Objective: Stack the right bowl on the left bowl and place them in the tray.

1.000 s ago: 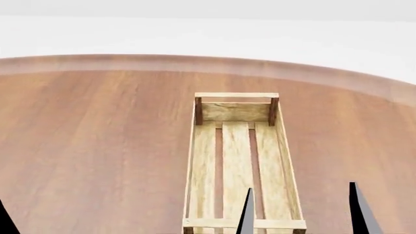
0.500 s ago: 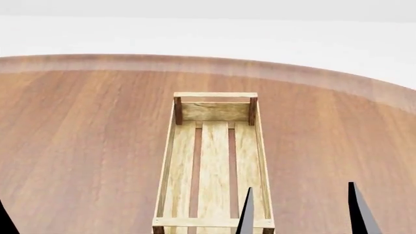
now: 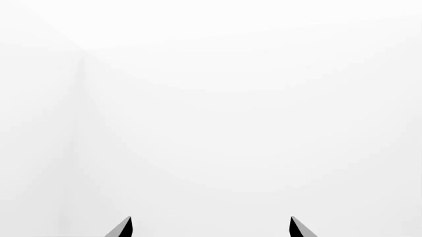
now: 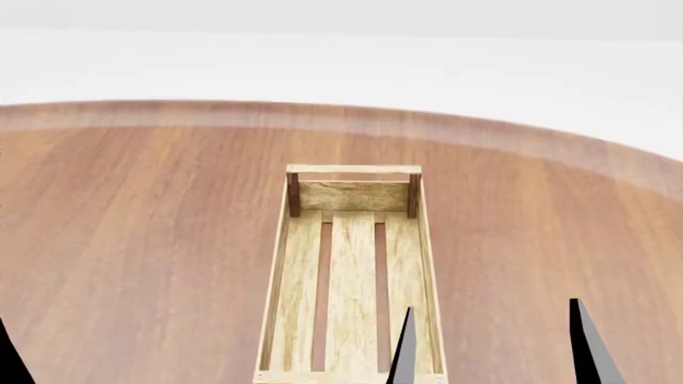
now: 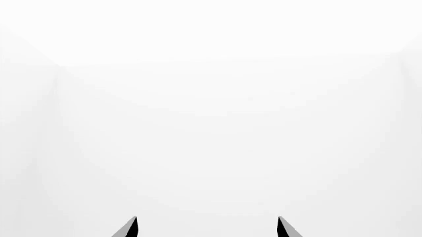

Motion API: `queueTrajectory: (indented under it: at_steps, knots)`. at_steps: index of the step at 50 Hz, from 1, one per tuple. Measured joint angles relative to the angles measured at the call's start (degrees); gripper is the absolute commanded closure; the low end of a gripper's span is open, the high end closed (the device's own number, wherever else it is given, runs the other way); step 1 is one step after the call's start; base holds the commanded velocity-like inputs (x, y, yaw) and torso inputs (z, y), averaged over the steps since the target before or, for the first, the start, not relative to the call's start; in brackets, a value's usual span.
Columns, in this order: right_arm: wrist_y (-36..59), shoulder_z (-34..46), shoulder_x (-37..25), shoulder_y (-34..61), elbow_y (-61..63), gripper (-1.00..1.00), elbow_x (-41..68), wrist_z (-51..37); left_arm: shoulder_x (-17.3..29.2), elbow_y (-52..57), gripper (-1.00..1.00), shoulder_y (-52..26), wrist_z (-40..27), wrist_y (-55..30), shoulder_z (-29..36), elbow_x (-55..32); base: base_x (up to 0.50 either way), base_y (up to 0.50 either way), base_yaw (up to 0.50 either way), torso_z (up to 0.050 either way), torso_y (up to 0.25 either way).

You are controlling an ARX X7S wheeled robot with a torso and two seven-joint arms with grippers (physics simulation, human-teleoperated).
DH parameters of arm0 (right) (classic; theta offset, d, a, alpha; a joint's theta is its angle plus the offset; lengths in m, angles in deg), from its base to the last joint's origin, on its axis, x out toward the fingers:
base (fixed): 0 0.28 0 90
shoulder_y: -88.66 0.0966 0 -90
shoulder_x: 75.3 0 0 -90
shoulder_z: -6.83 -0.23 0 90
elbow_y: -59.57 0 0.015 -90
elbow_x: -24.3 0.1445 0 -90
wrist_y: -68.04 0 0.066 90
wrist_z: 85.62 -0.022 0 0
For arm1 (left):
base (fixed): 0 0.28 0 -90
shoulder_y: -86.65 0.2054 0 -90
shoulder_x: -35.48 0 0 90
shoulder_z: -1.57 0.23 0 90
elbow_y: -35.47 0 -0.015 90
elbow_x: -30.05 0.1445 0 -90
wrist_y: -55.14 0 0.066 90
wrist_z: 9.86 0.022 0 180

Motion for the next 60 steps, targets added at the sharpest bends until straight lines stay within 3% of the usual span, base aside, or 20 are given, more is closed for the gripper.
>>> queueTrajectory:
  at_steps: [30,49,60]
  knots:
    - [0.47,0.62,-0.69,0.31,0.10,-1.00,-0.50,-1.00,0.95,1.00,-1.00,0.10,-0.64,-0.94,0.39,-0.96,0.00,0.00,0.00,0.050,0.000]
    - [0.57,1.00,-1.12,0.44,-0.21,-1.00,-0.59,-1.54,1.60,0.79,-1.00,0.20,-1.23,-2.88,0.45,-1.40,0.00,0.00,0.00,0.000,0.000]
    - [0.58,1.22,-1.38,0.50,-0.36,-1.00,-0.60,-1.82,1.94,0.36,-1.00,-0.09,-1.44,-4.52,1.06,-0.81,0.00,0.00,0.00,0.000,-0.231]
